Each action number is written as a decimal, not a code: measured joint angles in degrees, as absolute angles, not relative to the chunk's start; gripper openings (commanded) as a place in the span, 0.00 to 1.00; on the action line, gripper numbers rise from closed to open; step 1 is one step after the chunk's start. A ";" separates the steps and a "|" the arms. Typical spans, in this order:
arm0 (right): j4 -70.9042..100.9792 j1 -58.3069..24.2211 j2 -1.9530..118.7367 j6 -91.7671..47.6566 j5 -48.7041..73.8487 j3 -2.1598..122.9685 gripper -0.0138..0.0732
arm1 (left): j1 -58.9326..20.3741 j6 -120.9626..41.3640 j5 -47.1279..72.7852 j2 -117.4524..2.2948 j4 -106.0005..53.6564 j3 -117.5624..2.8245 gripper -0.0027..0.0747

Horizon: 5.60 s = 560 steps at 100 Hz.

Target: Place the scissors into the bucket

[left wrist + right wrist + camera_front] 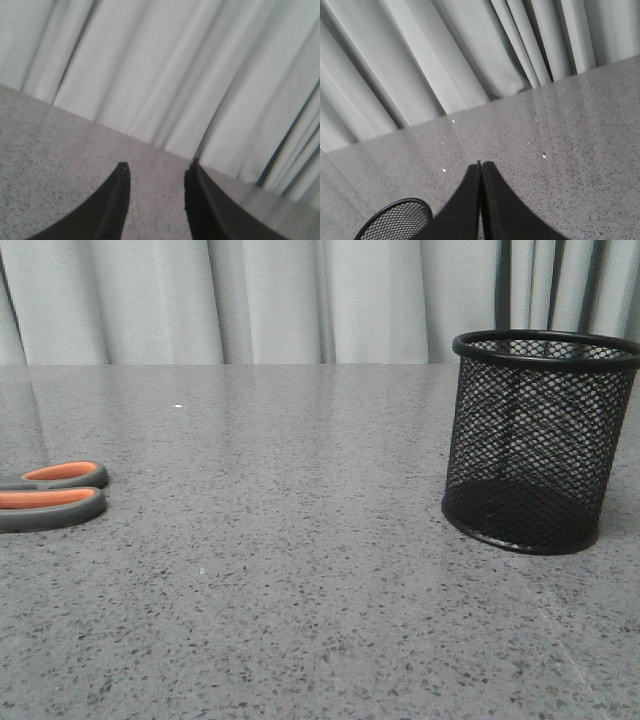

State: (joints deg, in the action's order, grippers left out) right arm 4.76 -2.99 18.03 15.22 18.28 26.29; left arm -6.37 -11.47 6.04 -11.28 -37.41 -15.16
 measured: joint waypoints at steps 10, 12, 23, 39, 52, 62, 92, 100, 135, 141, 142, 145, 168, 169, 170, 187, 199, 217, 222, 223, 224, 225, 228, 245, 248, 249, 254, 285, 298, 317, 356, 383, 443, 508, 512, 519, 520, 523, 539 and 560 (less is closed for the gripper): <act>4.49 -2.99 24.71 15.08 21.69 31.41 0.34 | -6.37 -12.59 13.89 -20.23 -33.13 -20.97 0.52; 4.39 -2.99 25.47 14.76 22.22 32.27 0.37 | -6.37 -13.01 15.66 -22.07 -32.51 -22.24 0.52; 4.39 -4.48 30.47 13.22 24.29 35.66 0.51 | -6.37 -15.84 24.74 -30.94 -30.84 -28.79 0.50; 4.25 -7.95 35.25 12.82 26.04 37.09 0.54 | -6.48 -25.36 39.61 -44.02 -29.53 -40.12 0.45; 4.25 -10.07 37.35 12.72 26.25 37.09 0.54 | -9.89 -32.37 50.32 -55.11 -23.72 -50.54 0.44; 4.21 -10.46 37.77 12.46 25.42 37.09 0.54 | -15.19 -35.48 58.00 -62.72 -12.87 -57.81 0.44; 2.86 -10.70 37.88 10.39 23.83 37.18 0.54 | -28.64 -52.10 64.06 -77.32 14.26 -64.84 0.44; 2.07 -10.70 37.88 10.28 23.70 37.18 0.54 | -29.20 -54.46 62.43 -79.42 16.11 -64.84 0.44; 1.23 -12.00 37.88 10.28 23.70 37.18 0.54 | -29.20 -50.62 61.50 -79.44 16.29 -64.84 0.46; 1.13 -12.00 37.88 10.28 23.70 37.18 0.54 | -29.20 -50.50 62.43 -78.85 15.60 -64.84 0.48; 1.13 -12.00 37.88 10.28 23.70 37.18 0.54 | -29.20 -50.50 62.72 -78.78 15.43 -64.84 0.48; 1.13 -12.00 37.88 10.28 23.70 37.18 0.54 | -29.20 -50.50 63.30 -78.41 14.70 -64.86 0.49; 0.93 -12.73 37.88 10.28 23.70 37.18 0.54 | -26.43 -55.88 69.72 -76.72 1.46 -64.86 0.49; 0.93 -12.86 37.88 10.28 23.70 37.18 0.54 | -26.29 -56.08 69.73 -76.78 1.33 -64.86 0.49; 0.93 -12.84 37.88 10.28 23.70 37.18 0.54 | -26.05 -56.29 69.85 -76.78 1.33 -64.86 0.49; 0.93 -13.47 37.88 10.28 23.70 37.18 0.54 | -24.47 -59.69 69.63 -76.69 3.74 -65.37 0.49; 0.93 -13.50 37.88 10.28 24.17 37.18 0.54 | -24.47 -61.82 69.41 -76.69 5.93 -65.61 0.49; 0.80 -13.59 37.88 10.28 24.17 37.18 0.54 | -24.47 -65.09 69.52 -76.81 8.23 -65.61 0.49; 0.69 -13.86 37.88 10.28 24.33 37.18 0.54 | -24.34 -65.86 69.52 -76.91 8.23 -65.61 0.49; 0.69 -14.00 37.88 10.28 24.31 37.18 0.54 | -24.34 -65.97 69.52 -76.93 8.23 -65.61 0.49; 0.69 -14.01 37.88 10.28 24.31 37.18 0.54 | -24.34 -66.09 69.52 -77.05 8.23 -65.61 0.49; 0.69 -14.14 37.88 10.28 24.31 37.18 0.54 | -24.34 -66.06 69.52 -77.05 8.23 -65.61 0.49; 0.58 -14.26 37.88 10.28 24.31 37.18 0.54 | -24.34 -66.38 69.52 -77.20 8.23 -65.61 0.49; 0.00 -14.72 37.88 10.28 24.58 37.18 0.54 | -24.34 -66.75 69.52 -79.84 7.62 -65.63 0.50; 0.00 -14.72 37.88 10.28 24.58 37.18 0.54 | -24.34 -66.75 69.52 -80.32 7.18 -65.63 0.50; 0.00 -14.72 37.88 10.28 24.61 37.18 0.54 | -24.34 -66.75 69.52 -80.42 7.17 -65.63 0.50; 0.00 -14.72 37.88 10.28 24.95 37.18 0.54 | -24.34 -66.75 69.52 -81.06 6.63 -65.63 0.50; -0.31 -14.72 37.88 10.18 26.29 37.18 0.54 | -24.34 -66.88 68.46 -83.02 5.41 -65.63 0.51; -0.31 -14.72 37.88 10.18 26.29 37.18 0.54 | -24.14 -66.88 68.10 -83.86 5.12 -65.63 0.59; -0.31 -14.72 37.88 10.18 26.32 37.18 0.54 | -20.67 -66.90 66.78 -83.90 2.78 -65.63 0.59; -0.76 -14.72 37.88 10.18 26.41 36.96 0.54 | -15.49 -73.92 66.50 -85.17 -2.09 -65.73 0.59; -0.83 -14.72 37.88 10.18 26.41 36.32 0.54 | -15.49 -75.29 66.78 -87.92 -2.49 -65.73 0.59; -0.83 -14.72 37.88 10.18 26.41 36.19 0.53 | -15.47 -75.38 68.93 -91.76 -3.35 -67.32 0.52; 1.71 -14.72 37.88 10.18 26.41 36.19 0.53 | -15.08 -74.08 67.31 -90.40 -7.58 -66.58 0.01; 2.76 -14.84 37.88 10.18 26.41 36.19 0.53 | -15.08 -73.96 66.75 -89.74 -8.27 -66.15 0.01; 4.91 -15.53 37.88 10.18 26.41 36.19 0.53 | -15.08 -73.87 66.03 -87.75 -8.77 -66.01 0.01; 5.27 -15.77 37.88 10.18 26.41 36.36 0.53 | -15.08 -73.87 65.77 -87.19 -8.93 -65.90 0.01; 6.12 -16.44 37.88 9.95 26.41 36.66 0.53 | -15.08 -73.87 65.18 -85.95 -9.03 -65.91 0.01; 11.34 -23.41 37.88 6.89 24.02 39.51 0.53 | -15.08 -73.87 60.62 -77.47 -10.64 -65.91 0.01; 14.52 -37.13 41.30 6.17 18.27 44.73 0.63 | -15.08 -73.87 52.53 -66.54 -18.62 -65.88 0.01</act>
State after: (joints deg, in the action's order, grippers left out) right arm 14.52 -37.13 41.30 6.17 18.27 44.73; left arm -15.08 -73.87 52.53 -66.54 -18.62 -65.88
